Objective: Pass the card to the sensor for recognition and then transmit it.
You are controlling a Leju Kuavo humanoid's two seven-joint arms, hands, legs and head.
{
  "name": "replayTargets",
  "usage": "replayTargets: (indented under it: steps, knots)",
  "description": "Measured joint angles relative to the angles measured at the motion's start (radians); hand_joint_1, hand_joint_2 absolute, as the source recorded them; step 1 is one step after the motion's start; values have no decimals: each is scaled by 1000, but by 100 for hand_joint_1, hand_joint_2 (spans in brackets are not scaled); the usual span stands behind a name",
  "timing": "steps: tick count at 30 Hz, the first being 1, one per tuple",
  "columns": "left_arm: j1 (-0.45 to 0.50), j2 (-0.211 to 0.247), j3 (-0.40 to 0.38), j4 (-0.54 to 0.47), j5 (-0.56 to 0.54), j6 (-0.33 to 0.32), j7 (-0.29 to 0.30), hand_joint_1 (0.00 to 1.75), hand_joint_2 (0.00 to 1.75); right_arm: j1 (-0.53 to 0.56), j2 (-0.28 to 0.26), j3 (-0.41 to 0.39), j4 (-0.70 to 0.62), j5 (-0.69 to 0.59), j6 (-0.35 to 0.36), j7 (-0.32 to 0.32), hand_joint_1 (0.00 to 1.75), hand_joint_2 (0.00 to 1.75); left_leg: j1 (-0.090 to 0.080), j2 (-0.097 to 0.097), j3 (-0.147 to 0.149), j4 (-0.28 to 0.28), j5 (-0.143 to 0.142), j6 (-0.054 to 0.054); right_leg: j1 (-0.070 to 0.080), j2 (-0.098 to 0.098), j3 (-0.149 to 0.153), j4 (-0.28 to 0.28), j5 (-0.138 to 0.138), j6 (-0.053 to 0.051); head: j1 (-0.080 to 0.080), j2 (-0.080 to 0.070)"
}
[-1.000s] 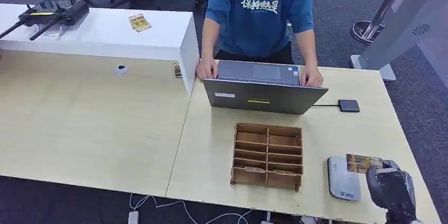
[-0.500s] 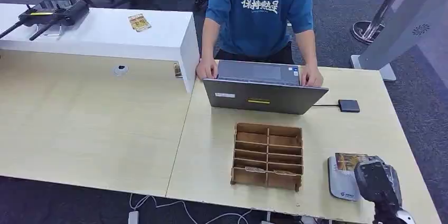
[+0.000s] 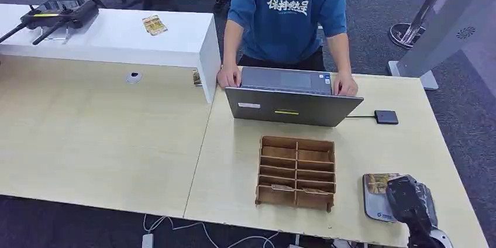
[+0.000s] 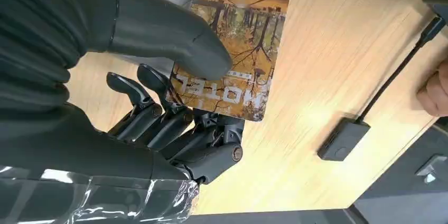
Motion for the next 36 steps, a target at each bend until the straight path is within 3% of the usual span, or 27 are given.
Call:
replayTargets:
  steps: [13,36]
  knots:
    - [2,2,0,0,0,-6,0,0,0,-5,-3,4,13,-4,0,7,175,175,0,0,1,0,0,0,0,0,0,0,0,0,0,0]
    - [6,3,0,0,3,-7,-3,0,0,76,-41,-20,-39,-29,24,8,175,175,0,1,1,0,0,0,0,1,0,0,0,0,0,0]
